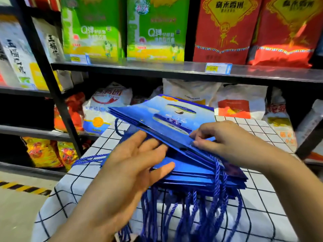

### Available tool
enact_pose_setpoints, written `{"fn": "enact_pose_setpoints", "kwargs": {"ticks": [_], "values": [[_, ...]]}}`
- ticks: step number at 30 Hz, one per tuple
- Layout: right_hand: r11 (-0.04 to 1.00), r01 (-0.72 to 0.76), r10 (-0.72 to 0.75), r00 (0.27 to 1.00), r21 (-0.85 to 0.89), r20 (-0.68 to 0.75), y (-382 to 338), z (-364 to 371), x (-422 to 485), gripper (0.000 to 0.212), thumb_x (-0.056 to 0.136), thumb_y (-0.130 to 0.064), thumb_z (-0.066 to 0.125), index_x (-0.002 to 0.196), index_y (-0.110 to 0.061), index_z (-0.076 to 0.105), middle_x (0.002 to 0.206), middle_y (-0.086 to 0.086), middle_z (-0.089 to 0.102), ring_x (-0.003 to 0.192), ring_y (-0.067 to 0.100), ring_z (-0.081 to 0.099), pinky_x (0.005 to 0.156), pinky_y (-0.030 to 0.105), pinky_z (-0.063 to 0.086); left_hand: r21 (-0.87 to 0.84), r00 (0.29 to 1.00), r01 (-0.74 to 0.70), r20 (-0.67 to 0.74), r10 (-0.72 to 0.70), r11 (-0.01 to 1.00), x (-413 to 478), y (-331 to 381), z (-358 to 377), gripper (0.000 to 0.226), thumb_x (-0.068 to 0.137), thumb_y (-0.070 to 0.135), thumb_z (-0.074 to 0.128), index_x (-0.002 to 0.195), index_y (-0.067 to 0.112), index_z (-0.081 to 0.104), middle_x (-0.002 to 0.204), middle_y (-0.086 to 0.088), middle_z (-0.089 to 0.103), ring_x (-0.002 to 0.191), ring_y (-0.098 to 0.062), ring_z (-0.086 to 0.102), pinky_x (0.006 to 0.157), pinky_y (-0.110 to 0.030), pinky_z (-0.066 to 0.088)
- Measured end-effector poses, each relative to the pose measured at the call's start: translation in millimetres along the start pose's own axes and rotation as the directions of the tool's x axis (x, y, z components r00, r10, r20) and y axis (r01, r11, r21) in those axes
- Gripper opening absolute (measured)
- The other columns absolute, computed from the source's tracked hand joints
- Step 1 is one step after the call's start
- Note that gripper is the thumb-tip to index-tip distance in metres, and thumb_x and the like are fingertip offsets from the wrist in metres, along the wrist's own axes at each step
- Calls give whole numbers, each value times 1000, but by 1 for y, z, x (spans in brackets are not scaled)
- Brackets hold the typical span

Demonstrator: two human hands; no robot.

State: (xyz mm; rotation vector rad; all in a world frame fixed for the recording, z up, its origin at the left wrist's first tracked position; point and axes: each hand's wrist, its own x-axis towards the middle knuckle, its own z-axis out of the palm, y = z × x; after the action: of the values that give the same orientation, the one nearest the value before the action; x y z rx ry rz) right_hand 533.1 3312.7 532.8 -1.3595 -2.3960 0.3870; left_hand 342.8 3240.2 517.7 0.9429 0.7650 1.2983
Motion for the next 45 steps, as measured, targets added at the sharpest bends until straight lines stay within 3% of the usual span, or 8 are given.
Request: {"fn": "enact_pose_setpoints", "kwargs": {"ticks": [6,11,16,21,25,29,40,45], "values": [[993,15,-1,993,116,-116,-10,3,10,22,80,-22,65,61,-24,54,56,-8,59,55,5,49,54,20,37,401,991,129,-15,-134,907,-14,-18,-3,8,81,17,66,77,16,73,70,-10,73,55,-16,67,46,-19,50],[894,-97,126,991,438,-37,-18,0,16,19,81,-3,64,65,-11,56,39,-3,50,29,4,42,31,15,34,668,984,70,78,-163,741,-11,-53,12,10,73,36,69,67,43,69,80,10,72,67,-11,70,65,-20,52],[816,-150,189,982,558,-12,-22,0,18,17,80,1,63,69,-10,55,46,4,54,30,8,44,30,16,36,690,989,25,90,-120,723,-13,-65,30,3,66,51,65,66,49,62,84,14,71,58,-14,65,66,-27,57],[708,-174,188,981,685,55,-30,-8,14,15,83,-1,59,79,-13,51,49,4,52,36,17,57,31,16,36,747,987,-124,22,162,654,-16,-48,29,28,46,73,45,72,69,52,64,31,64,50,6,57,67,-21,53],[571,-148,134,987,808,86,-42,-11,12,22,80,6,58,84,-13,48,63,7,50,39,18,59,31,16,37,565,989,-68,-70,130,822,-9,-32,34,19,61,48,75,73,42,62,60,4,68,41,-10,59,47,-17,47],[481,-103,115,992,871,53,-49,-12,17,27,79,12,57,83,-13,47,69,10,47,45,20,64,33,16,41,457,1000,22,2,-26,889,-3,-27,36,8,78,23,67,71,23,67,72,1,73,36,-13,55,39,-18,41],[554,-27,289,944,832,-162,-28,-17,31,30,79,14,57,71,-13,45,64,7,50,38,9,59,38,16,47,560,973,-108,228,-27,821,23,54,-12,3,61,22,73,60,19,72,60,-1,69,37,-5,50,37,-12,34],[918,-52,235,868,392,-437,-24,-11,35,23,80,-16,68,61,-20,55,47,-6,55,34,4,52,36,19,41,431,999,21,28,-36,902,60,73,-8,15,78,20,57,68,12,67,45,4,57,31,-1,42,34,-8,34]]}}
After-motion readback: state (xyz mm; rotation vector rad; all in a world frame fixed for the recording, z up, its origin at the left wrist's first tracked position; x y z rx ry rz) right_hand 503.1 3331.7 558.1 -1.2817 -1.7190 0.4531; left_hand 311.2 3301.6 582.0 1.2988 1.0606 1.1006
